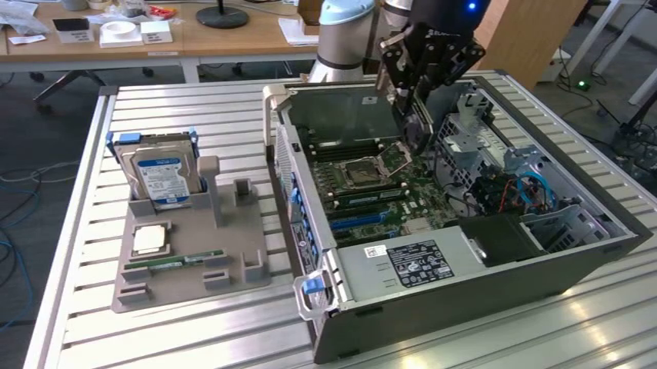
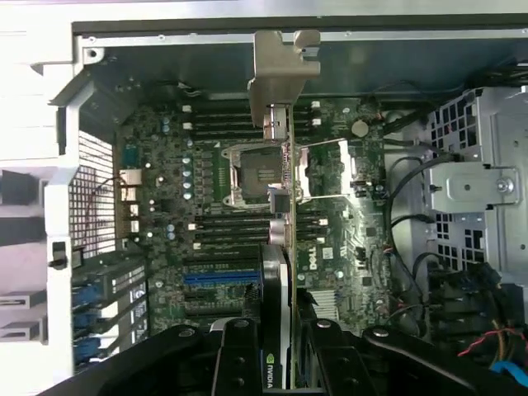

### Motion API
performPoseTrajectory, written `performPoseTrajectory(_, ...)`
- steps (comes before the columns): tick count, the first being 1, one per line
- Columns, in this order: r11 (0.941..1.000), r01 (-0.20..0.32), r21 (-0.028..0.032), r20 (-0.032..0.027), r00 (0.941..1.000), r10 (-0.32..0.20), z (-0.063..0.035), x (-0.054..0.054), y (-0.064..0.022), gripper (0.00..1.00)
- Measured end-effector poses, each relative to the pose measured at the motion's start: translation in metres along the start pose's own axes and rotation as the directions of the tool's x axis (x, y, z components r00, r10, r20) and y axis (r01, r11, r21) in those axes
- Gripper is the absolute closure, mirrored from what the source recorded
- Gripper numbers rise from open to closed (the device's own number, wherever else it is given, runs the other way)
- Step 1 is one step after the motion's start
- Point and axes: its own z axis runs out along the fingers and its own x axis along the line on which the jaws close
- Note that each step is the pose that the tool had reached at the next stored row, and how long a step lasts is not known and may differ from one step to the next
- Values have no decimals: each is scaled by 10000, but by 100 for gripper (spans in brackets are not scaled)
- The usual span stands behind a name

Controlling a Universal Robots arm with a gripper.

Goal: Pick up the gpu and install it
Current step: 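Pick up the gpu and move the gpu toward the slot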

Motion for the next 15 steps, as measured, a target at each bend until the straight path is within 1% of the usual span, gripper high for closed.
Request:
performPoseTrajectory(6,10000,2,0,-1,10000,-2,6,-221,16,73)
performPoseTrajectory(15,10000,1,0,0,10000,-1,15,-518,38,73)
